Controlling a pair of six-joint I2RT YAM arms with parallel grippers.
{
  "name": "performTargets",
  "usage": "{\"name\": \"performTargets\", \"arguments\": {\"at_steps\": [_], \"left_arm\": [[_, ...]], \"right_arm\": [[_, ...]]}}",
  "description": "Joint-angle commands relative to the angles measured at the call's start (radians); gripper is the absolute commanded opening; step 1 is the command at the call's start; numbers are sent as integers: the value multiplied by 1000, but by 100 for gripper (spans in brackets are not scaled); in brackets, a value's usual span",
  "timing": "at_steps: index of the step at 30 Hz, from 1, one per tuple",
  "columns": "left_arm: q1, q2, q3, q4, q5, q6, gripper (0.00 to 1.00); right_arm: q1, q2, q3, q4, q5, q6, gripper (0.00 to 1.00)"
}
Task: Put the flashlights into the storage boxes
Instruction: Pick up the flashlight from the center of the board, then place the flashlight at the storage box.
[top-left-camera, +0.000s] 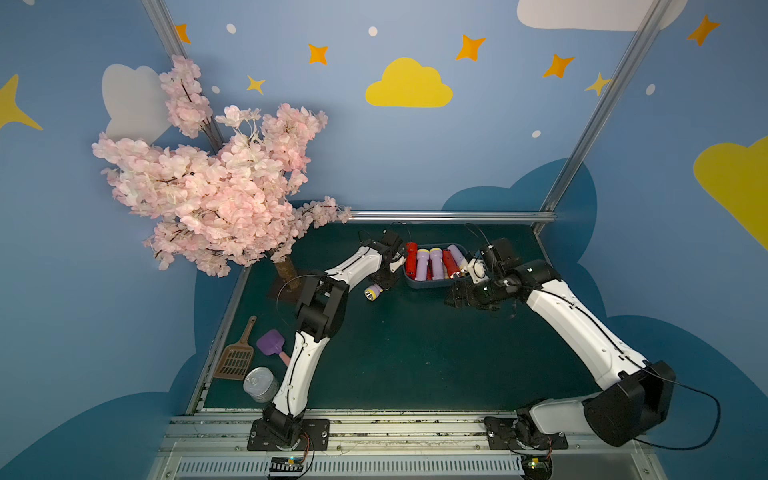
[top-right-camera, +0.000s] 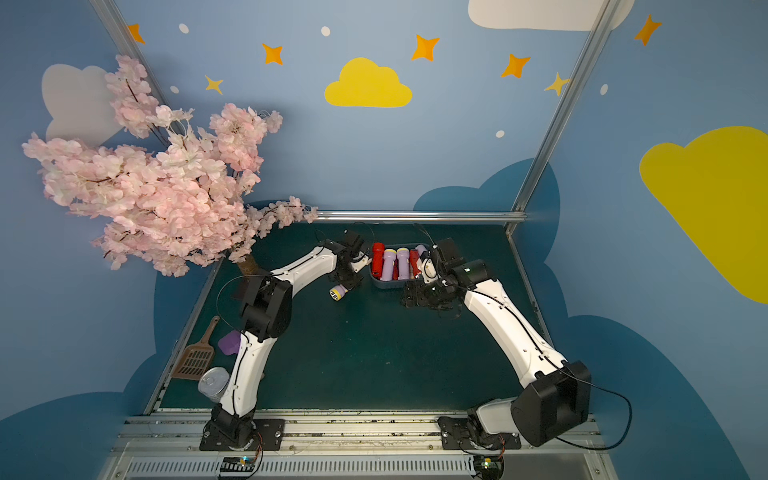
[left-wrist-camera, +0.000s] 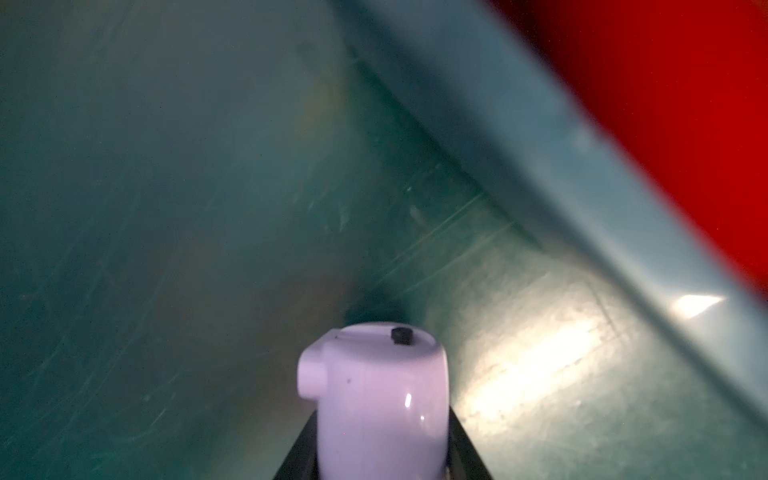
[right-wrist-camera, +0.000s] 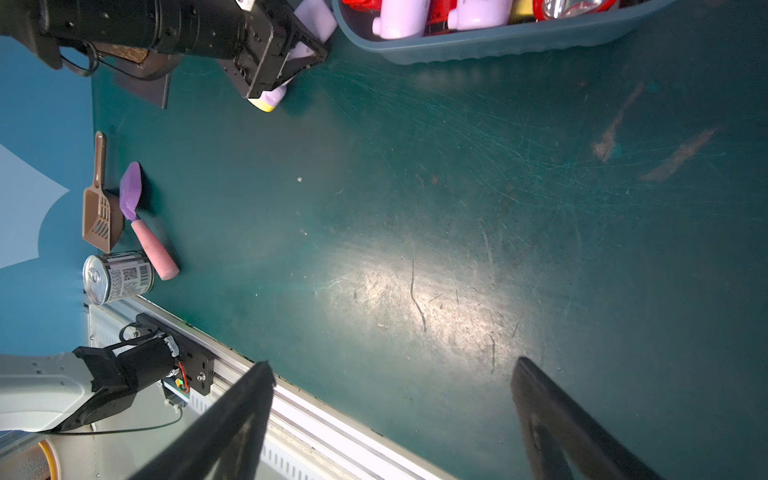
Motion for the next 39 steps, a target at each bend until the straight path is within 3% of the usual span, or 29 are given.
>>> {"name": "performTargets", "arguments": {"at_steps": [1,5,11,17,25,39], "left_arm": [[0,-80,8,-46,-22,-23,33],[1,-84,72,-94,-38,-54,31],[0,-29,287,-180,-27,-224,31],[-1,72,528,-211,126,-415,33],[-17,129,519,5,269,-639,35],[-121,255,552,217,261,-703,39]], "right_arm": [[-2,3,19,18,-13,-14,90],[-2,2,7,30,-19,-13,90],[-4,-5,-5,41,-23,-16,90],[-8,-31,-31,32,-18,-26,89],[-33,-96,-43,-40,-6,-47,89],[-63,-163,-46,-169,1,-62,90]]}}
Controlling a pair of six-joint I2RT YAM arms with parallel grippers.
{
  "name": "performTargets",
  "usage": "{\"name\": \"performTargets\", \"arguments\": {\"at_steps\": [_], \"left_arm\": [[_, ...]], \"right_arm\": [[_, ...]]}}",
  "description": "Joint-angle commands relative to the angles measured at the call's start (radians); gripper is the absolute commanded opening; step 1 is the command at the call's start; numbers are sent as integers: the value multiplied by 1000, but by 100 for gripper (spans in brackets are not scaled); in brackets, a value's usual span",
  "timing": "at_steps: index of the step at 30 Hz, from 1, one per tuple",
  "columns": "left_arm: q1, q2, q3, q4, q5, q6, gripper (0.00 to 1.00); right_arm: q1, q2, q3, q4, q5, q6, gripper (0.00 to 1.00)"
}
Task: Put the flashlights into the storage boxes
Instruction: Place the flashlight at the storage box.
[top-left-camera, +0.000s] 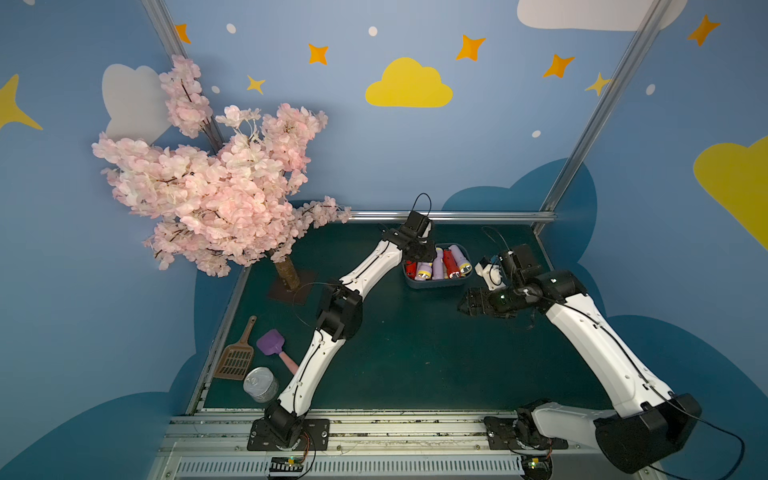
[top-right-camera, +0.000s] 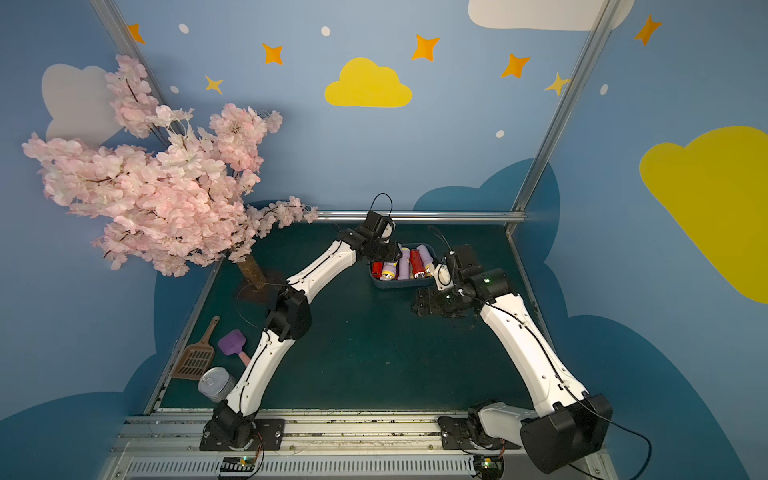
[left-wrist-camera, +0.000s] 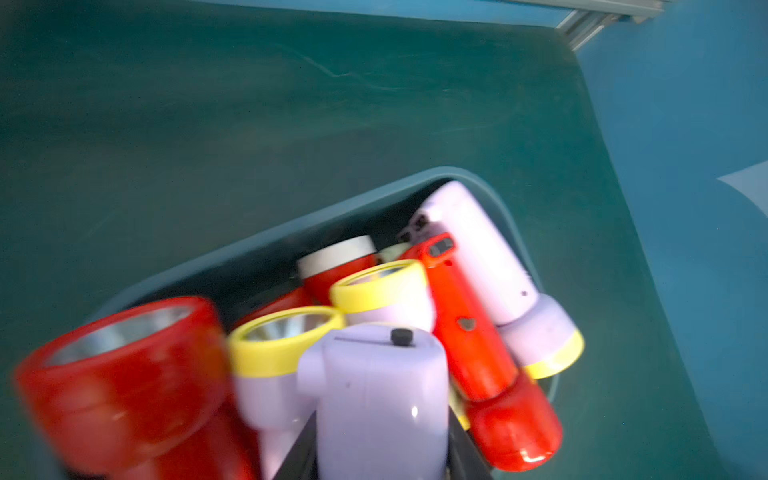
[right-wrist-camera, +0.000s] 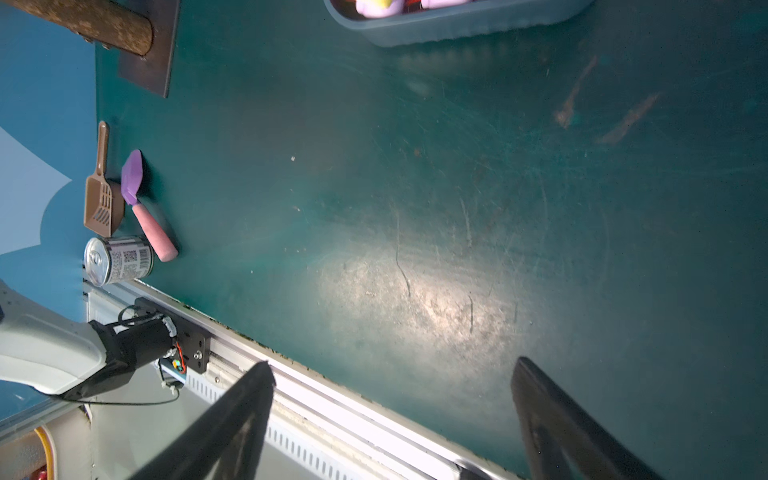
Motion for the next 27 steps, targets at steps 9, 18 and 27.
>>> {"name": "performTargets", "arguments": {"at_steps": [9,18,27], "left_arm": [[-16,52,28,85,-60,2,41],[-29,41,16,92,-63,52,83],[-36,-25,-8,79,-61,100,99]], "right_arm": [[-17,-54,-8,-79,23,-26,90],[-28,-25,16,-77,14,-55,90],[-33,-5,15,-46,-3,-57,90]]}}
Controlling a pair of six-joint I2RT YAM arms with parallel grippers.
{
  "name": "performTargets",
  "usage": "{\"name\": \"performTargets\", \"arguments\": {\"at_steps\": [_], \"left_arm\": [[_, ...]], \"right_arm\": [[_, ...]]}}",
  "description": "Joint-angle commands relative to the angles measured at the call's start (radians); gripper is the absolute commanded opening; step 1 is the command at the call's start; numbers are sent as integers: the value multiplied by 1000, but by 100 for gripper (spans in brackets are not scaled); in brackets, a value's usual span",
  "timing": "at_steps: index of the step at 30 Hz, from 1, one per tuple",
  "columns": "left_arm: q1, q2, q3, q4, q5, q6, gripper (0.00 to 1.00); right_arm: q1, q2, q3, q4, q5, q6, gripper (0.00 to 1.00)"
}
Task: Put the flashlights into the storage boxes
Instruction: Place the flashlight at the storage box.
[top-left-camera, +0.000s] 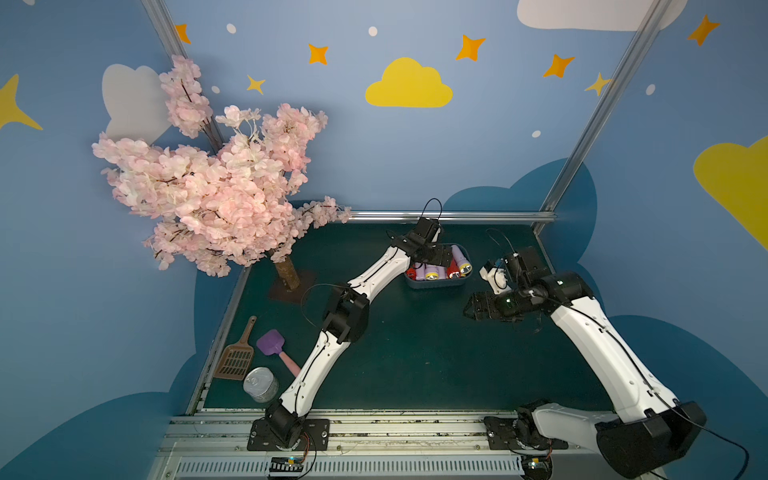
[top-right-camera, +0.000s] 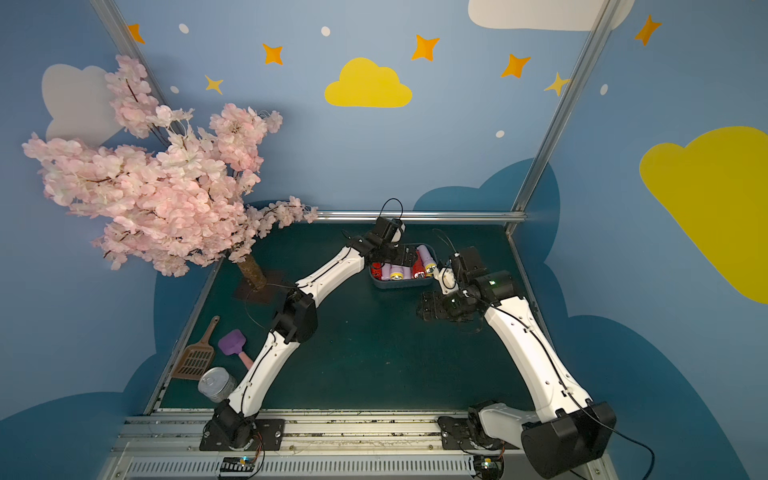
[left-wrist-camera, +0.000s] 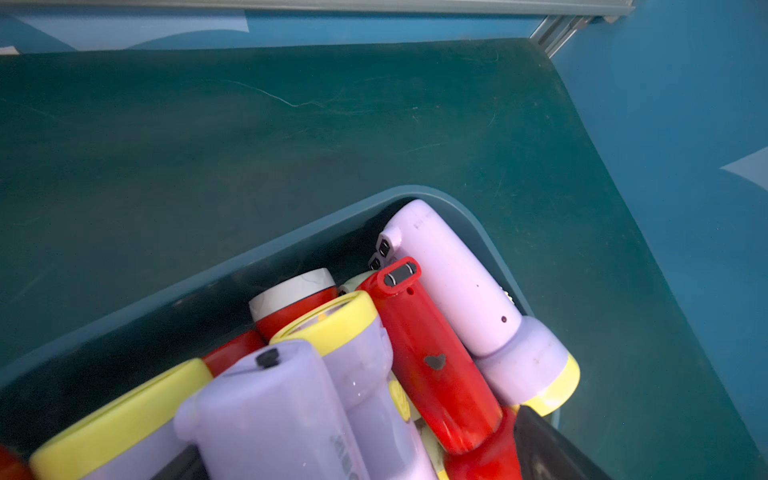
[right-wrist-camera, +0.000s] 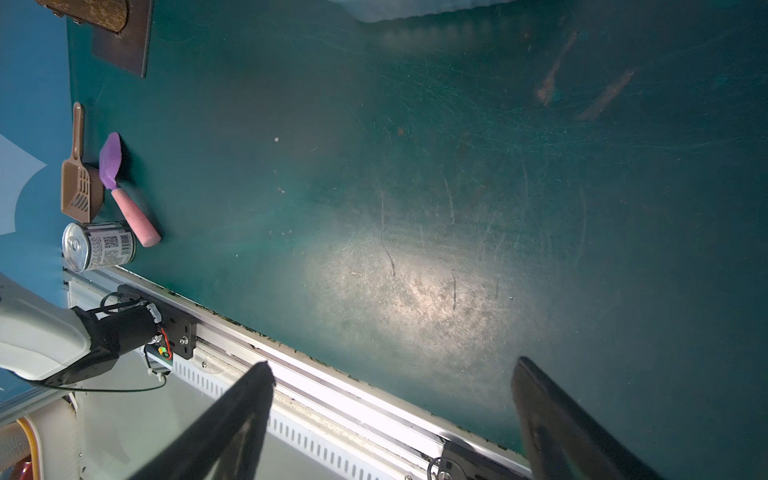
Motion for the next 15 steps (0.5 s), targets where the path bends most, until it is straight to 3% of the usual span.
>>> {"name": "performTargets", "arguments": {"at_steps": [1,15], "left_arm": [[0,-69,-9,-12,8,32,99],[-12,-148,-38,-38,54,39,99]], "right_arm": [[-6,16,19,10,-12,-11,90],[-6,39,42,52,-41,6,90]]}}
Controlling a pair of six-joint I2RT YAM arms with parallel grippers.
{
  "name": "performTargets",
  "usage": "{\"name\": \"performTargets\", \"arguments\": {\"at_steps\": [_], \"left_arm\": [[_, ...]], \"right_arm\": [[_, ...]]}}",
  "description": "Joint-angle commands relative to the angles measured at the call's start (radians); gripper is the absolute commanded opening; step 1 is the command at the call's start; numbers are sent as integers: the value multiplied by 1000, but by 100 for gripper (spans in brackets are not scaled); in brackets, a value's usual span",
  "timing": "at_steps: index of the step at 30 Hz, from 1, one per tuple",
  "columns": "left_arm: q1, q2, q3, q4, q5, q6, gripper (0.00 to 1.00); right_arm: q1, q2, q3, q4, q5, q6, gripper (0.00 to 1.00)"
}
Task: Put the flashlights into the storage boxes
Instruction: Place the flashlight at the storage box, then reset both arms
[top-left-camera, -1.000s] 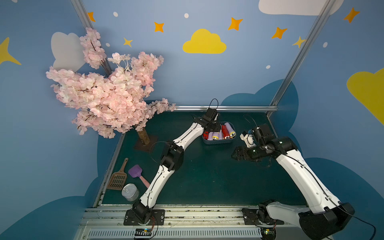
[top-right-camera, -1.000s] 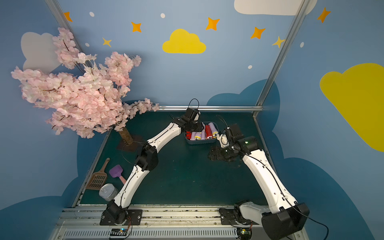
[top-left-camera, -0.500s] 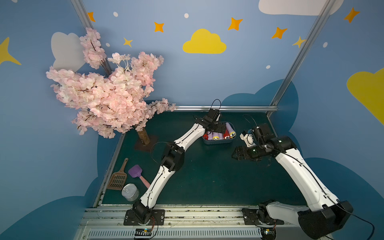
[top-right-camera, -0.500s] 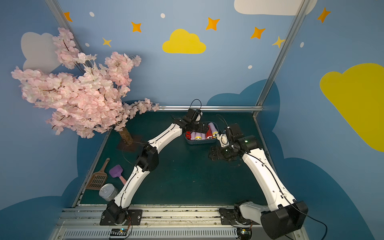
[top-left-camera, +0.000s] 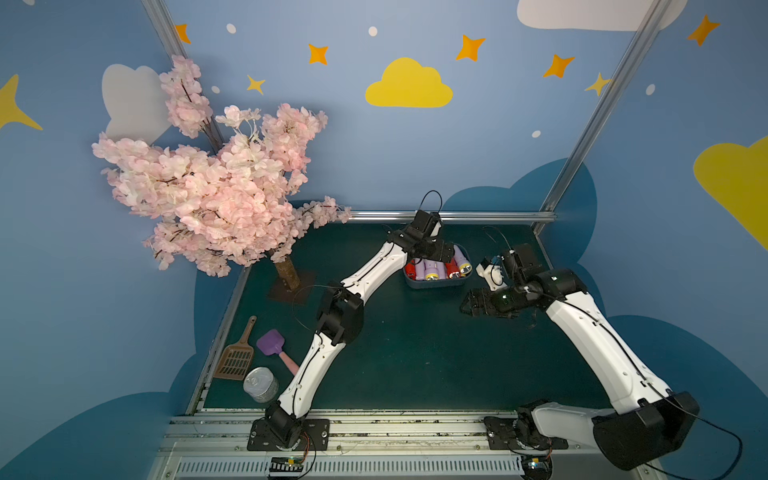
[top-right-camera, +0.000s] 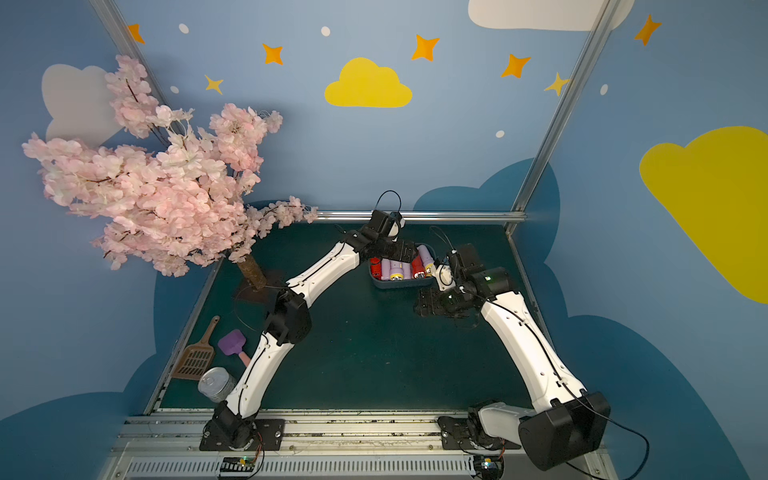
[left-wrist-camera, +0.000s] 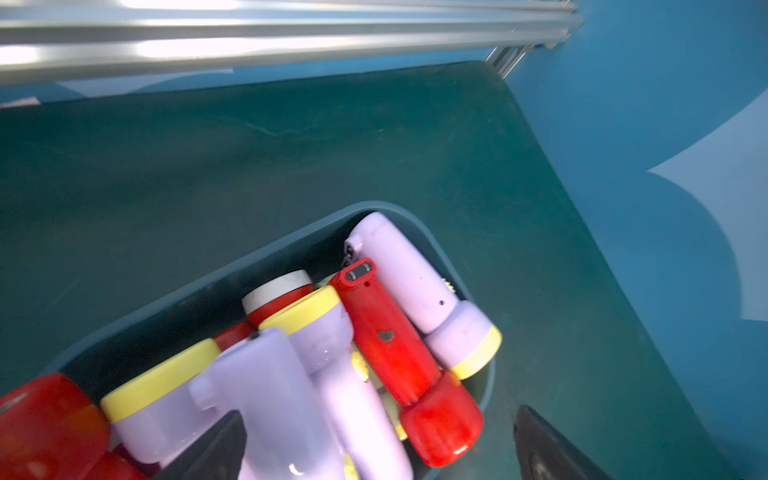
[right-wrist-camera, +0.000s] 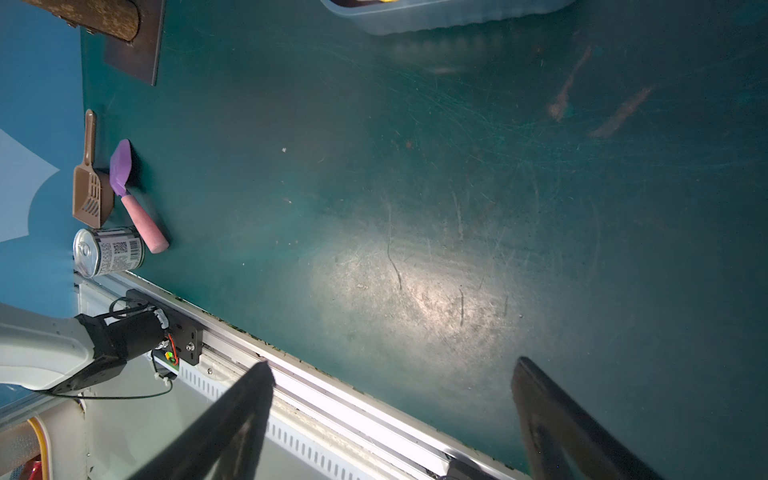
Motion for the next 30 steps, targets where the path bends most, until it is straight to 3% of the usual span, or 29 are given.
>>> {"name": "performTargets", "arguments": {"at_steps": [1,7,13,15,18,23,26,30], "left_arm": [[-6,-48,10,-24,7,33,99],[-6,-105,18,-83,-54,93,99],[11,-247,-64,-184,-215,135,99],[33,-337,-184,-169,-236,133,99],[78,-521,-474,-76,-252,103,99],[177,-859,-971,98,-397,52,99],[249,-1031,-1193,188,-447,72,99],[342,-1213,-1409,256,-495,106,99]], "right_arm": [[-5,0,34,7,-16,3,90],[-5,-21,16,33,16,7,91],[-8,-20,5,88,98,-2,91],[-14,-14,1,114,111,-6,91],[-26,7,-1,153,117,-16,92],[-65,46,5,236,158,10,94],[-88,41,-16,330,170,52,95],[-122,41,-49,424,275,108,97]]}}
